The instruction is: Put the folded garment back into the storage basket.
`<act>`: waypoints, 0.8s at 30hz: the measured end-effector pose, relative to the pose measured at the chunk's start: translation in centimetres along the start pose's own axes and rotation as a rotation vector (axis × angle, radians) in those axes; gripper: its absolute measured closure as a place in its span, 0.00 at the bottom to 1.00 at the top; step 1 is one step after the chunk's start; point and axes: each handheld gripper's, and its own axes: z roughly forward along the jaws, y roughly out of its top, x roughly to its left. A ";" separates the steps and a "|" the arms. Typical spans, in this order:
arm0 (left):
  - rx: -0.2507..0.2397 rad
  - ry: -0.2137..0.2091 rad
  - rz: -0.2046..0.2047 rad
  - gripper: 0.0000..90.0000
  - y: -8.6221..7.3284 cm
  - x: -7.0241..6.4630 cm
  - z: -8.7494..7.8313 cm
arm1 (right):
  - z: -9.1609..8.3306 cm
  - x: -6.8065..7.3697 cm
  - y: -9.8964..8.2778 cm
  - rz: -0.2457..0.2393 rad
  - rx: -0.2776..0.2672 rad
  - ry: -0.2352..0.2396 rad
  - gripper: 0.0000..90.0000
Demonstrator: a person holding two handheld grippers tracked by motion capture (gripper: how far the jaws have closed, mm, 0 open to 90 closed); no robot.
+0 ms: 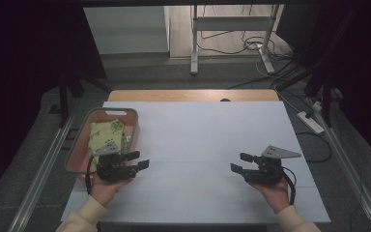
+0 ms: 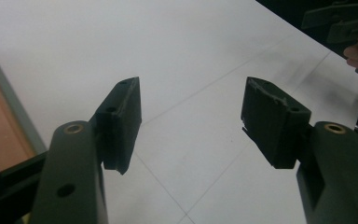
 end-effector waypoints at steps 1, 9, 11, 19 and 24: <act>0.001 -0.002 0.001 0.42 -0.1 -0.1 0.1 | -0.3 -0.2 -0.2 0.002 0.000 -0.005 0.39; 0.019 -0.009 0.022 0.42 -0.7 -0.7 0.5 | -2.2 -1.2 -1.2 -0.008 -0.004 -0.036 0.39; 0.010 -0.013 0.021 0.42 -0.7 -0.9 0.4 | -2.5 -1.4 -1.3 -0.006 -0.010 -0.042 0.39; 0.018 -0.018 0.044 0.42 -0.7 -1.3 0.7 | -2.5 -1.7 -1.5 -0.016 0.009 -0.047 0.39; 0.015 -0.014 0.049 0.42 -0.8 -1.4 0.6 | -2.8 -2.0 -1.4 -0.013 0.002 -0.053 0.39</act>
